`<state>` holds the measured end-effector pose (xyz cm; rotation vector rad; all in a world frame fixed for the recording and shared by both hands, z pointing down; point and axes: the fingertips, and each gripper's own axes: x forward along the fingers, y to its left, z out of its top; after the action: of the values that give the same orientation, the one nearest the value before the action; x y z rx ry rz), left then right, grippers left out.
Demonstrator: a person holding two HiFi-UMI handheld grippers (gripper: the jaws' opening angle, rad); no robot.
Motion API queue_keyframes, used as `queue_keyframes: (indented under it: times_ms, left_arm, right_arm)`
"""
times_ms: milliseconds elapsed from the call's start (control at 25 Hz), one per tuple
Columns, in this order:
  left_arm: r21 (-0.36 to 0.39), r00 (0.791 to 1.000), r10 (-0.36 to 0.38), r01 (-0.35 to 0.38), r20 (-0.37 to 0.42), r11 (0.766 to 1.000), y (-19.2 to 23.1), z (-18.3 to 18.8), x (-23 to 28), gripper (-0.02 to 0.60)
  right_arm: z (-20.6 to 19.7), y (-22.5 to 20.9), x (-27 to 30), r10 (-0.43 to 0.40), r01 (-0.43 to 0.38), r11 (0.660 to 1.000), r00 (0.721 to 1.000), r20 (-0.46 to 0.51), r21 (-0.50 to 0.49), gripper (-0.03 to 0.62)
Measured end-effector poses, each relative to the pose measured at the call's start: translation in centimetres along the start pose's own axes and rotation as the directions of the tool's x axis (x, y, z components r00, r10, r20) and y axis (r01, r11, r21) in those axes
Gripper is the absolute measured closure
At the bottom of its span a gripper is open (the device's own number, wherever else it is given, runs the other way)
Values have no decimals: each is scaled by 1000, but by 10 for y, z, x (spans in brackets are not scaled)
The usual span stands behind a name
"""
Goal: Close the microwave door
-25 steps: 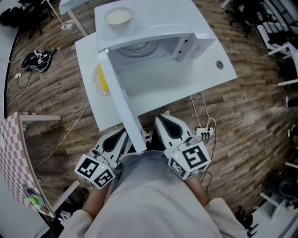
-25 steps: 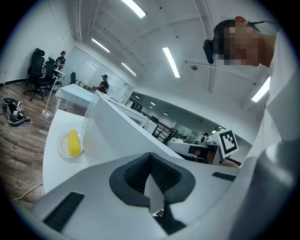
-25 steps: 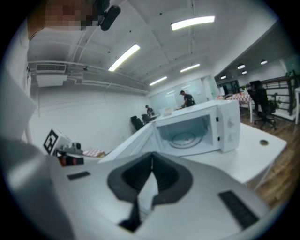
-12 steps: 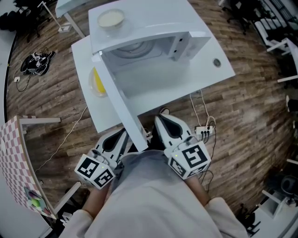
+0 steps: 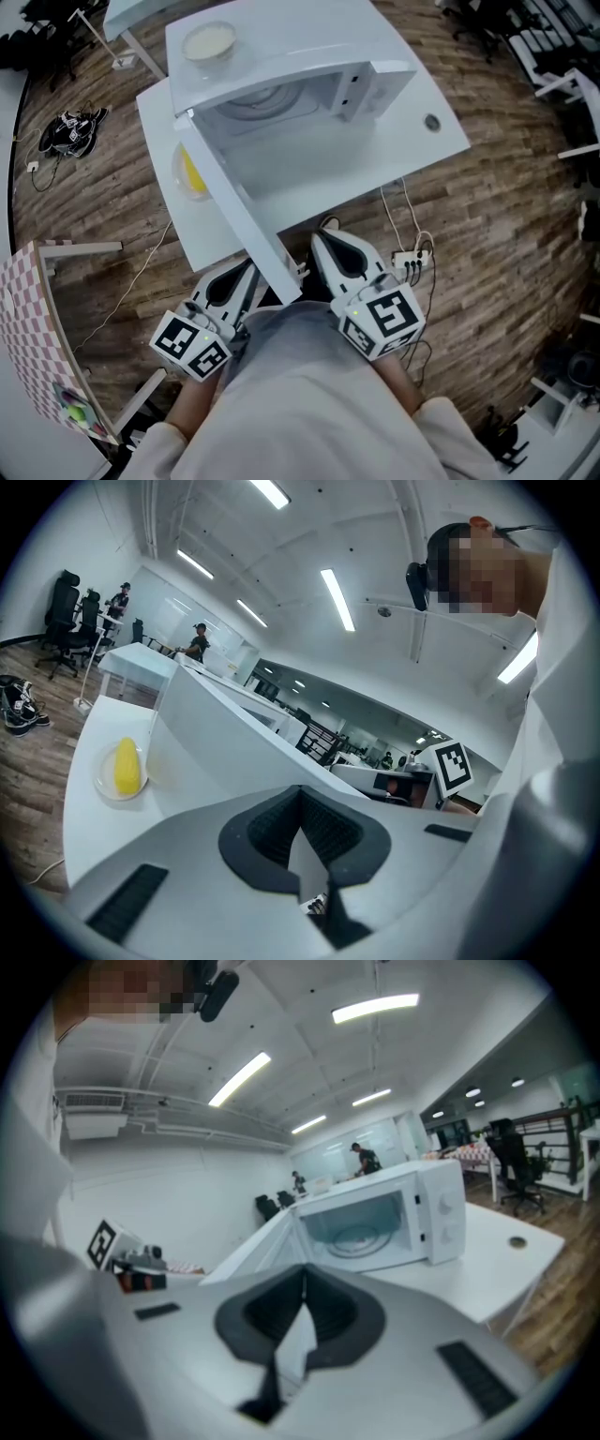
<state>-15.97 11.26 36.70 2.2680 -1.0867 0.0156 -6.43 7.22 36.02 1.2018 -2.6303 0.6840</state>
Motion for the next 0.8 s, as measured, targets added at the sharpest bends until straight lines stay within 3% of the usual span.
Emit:
queue_keyframes:
  times_ms: [800]
  left_arm:
    - [7,998,-55,55,-30,998,-6,2,23,565]
  right_arm:
    - [5,-18,-1,-27,27,1000,1000,7,13,571]
